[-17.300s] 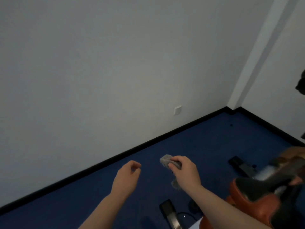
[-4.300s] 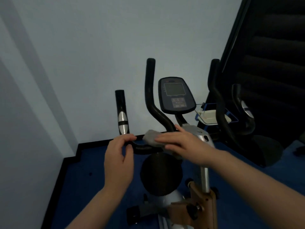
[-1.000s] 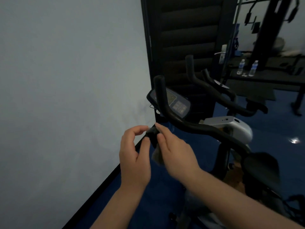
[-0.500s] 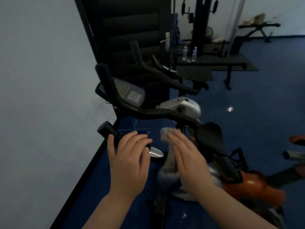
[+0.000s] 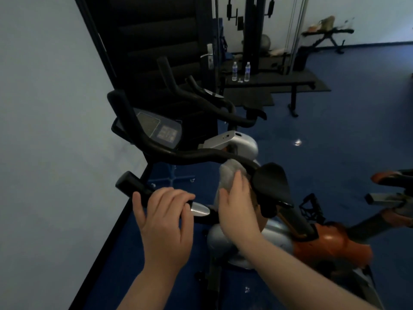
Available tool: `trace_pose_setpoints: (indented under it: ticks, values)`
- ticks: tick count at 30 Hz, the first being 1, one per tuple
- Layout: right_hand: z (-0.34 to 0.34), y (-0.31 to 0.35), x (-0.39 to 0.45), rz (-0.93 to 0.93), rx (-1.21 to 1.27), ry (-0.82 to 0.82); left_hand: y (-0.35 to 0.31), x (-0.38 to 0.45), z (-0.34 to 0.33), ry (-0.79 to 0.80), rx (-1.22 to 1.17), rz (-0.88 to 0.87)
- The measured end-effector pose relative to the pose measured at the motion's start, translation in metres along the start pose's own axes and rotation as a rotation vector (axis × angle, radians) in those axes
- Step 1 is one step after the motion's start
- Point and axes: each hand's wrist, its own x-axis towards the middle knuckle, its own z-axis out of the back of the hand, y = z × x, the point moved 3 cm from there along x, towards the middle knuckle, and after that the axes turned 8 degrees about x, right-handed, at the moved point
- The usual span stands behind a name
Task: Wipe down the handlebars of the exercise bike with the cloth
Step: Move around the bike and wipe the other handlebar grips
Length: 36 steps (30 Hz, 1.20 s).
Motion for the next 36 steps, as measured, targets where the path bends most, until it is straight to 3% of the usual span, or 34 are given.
trace_pose_setpoints:
  ticks: [3, 10, 13, 17, 20, 23, 28, 32, 36]
  values:
    - [0.004, -0.007, -0.014, -0.091, 0.219, -0.037, 0.000, 0.002, 0.000, -0.004, 0.004, -0.004]
    - [0.002, -0.004, 0.009, -0.279, 0.427, -0.130, -0.005, 0.001, -0.001, -0.034, 0.007, 0.037]
    - [-0.006, -0.014, -0.028, -0.365, 0.551, -0.049, -0.005, 0.001, -0.004, -0.044, 0.005, 0.047]
    - [-0.009, -0.014, -0.048, -0.059, 0.258, 0.131, -0.004, 0.001, -0.004, -0.043, 0.022, 0.028]
    - [-0.008, -0.007, -0.049, 0.233, -0.104, 0.125, -0.006, 0.001, 0.001, -0.037, -0.030, 0.038]
    - [-0.010, 0.000, -0.049, 0.370, -0.223, 0.079, -0.002, -0.003, 0.015, -0.110, -0.185, 0.047]
    - [-0.025, 0.028, -0.044, 0.501, -0.350, 0.101, 0.017, -0.006, 0.037, -0.285, -0.173, 0.177]
    - [-0.011, 0.014, -0.036, 0.618, -0.438, 0.227, 0.022, -0.004, 0.040, -0.256, -0.262, 0.266]
    - [-0.018, 0.025, -0.035, 0.624, -0.485, 0.137, 0.023, -0.007, 0.048, -0.218, -0.325, 0.315]
